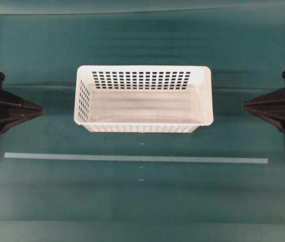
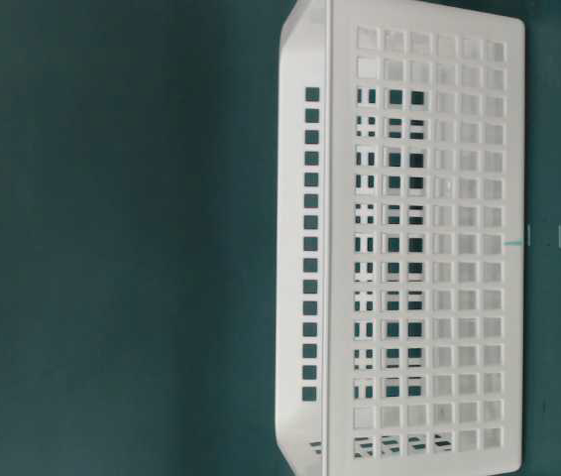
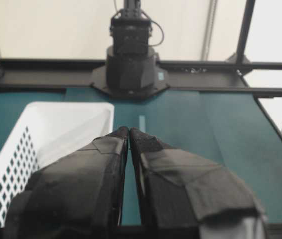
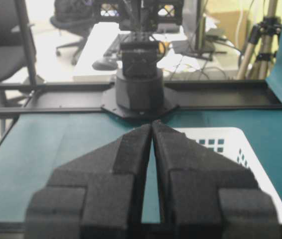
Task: Lift the white basket with both hands.
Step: 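Raise both grippers and swing them toward the basket's short ends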
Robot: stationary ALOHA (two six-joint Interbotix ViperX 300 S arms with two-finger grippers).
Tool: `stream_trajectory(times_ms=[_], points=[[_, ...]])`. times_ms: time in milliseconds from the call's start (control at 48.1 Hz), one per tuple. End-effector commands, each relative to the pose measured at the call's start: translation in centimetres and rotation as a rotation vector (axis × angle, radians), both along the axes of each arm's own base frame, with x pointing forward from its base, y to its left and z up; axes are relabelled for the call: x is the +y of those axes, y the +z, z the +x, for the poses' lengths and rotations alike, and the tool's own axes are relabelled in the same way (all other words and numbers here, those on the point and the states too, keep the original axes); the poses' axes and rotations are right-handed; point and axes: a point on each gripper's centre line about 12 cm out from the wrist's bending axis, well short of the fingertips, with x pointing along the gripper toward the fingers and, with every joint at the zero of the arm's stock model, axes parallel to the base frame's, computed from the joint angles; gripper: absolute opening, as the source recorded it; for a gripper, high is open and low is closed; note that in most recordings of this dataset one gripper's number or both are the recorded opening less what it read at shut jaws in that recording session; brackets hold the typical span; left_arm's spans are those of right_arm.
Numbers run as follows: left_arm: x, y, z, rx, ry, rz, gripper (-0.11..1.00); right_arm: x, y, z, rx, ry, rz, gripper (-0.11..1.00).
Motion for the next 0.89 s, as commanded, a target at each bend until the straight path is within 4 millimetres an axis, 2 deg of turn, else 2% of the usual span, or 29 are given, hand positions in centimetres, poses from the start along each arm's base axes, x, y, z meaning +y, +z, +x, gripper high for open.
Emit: stream_trajectory(times_ms=[0,83,208,312,437,707,873], points=[[0.2,-0.8,0.8,0.077,0.004,-0.04,0.14,-0.1,-0.1,0.2,0.005,-0.004,0.017,0.14],[0.2,-0.9,1.2,0.119,0.007,-0.085,0.11,-0.3,-0.4,0.3,0.036,-0.016,0.08,0.18],[0.4,-0.1,1.2,0.12,0.014,-0.115,-0.03,-0.8,-0.4,0.4,0.066,-0.041,0.23,0.03],[0.5,0.5,1.1,0.115,0.019,-0.126,-0.05,-1.4,0.1,0.8,0.113,-0.071,0.372,0.0],[0.6,1.0,1.2,0.141,0.025,-0.191,-0.05,-2.4,-0.4,1.3,0.258,-0.133,0.549,0.0],[2.6,3.7,2.0,0.208,0.133,-0.491,-0.05,-5.5,-0.5,2.9,0.51,-0.319,0.845,0.0],[4.2,3.9,2.7,0.287,0.252,-0.804,-0.05,-6.7,-0.3,4.2,0.595,-0.394,0.982,0.0]])
